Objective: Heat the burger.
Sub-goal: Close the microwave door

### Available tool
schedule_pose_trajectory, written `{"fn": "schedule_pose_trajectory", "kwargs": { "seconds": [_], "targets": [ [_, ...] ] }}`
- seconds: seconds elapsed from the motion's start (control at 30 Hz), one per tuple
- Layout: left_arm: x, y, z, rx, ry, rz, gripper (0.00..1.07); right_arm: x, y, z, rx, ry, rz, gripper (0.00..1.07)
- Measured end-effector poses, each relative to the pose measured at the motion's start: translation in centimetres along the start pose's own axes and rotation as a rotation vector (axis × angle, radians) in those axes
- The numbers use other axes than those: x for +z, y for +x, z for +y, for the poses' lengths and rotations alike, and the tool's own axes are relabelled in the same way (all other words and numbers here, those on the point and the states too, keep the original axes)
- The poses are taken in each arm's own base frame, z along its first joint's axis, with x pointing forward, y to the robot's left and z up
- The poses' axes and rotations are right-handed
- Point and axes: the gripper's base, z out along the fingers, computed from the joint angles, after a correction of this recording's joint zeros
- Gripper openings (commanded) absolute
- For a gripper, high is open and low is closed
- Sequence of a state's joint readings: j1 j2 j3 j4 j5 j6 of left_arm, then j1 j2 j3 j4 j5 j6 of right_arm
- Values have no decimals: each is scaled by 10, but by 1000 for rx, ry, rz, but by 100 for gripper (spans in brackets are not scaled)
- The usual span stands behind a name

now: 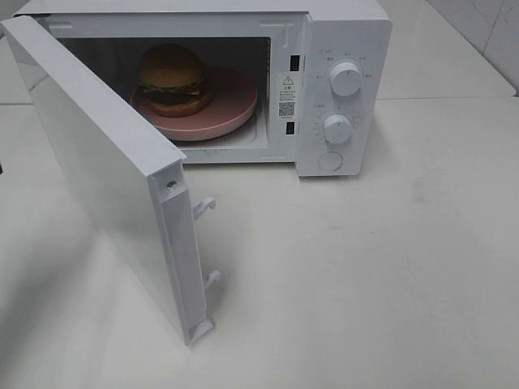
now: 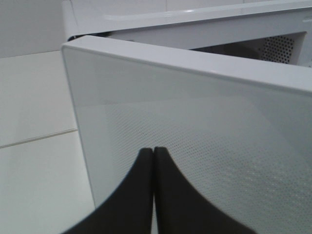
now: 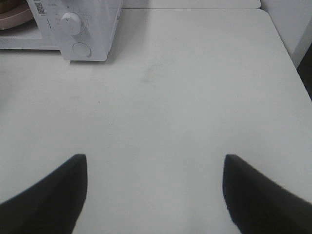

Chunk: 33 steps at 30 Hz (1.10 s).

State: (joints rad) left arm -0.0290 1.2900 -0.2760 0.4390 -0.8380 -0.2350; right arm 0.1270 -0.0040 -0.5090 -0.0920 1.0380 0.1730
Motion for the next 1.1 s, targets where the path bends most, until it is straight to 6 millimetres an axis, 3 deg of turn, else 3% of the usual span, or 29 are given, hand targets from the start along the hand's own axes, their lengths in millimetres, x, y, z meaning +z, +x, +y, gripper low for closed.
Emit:
{"fn": "schedule_pose_trajectory", "kwargs": {
  "seconds": [0.2,0.5,1.1],
  "targets": [
    [16,13,-22,-18,101,45,0,0,0,0,0,0,0,74],
    [32,29,-44,-73,56,102,0,0,0,0,0,0,0,74],
    [73,21,-99,-81,-13,96,0,0,0,0,0,0,0,74]
  ]
}}
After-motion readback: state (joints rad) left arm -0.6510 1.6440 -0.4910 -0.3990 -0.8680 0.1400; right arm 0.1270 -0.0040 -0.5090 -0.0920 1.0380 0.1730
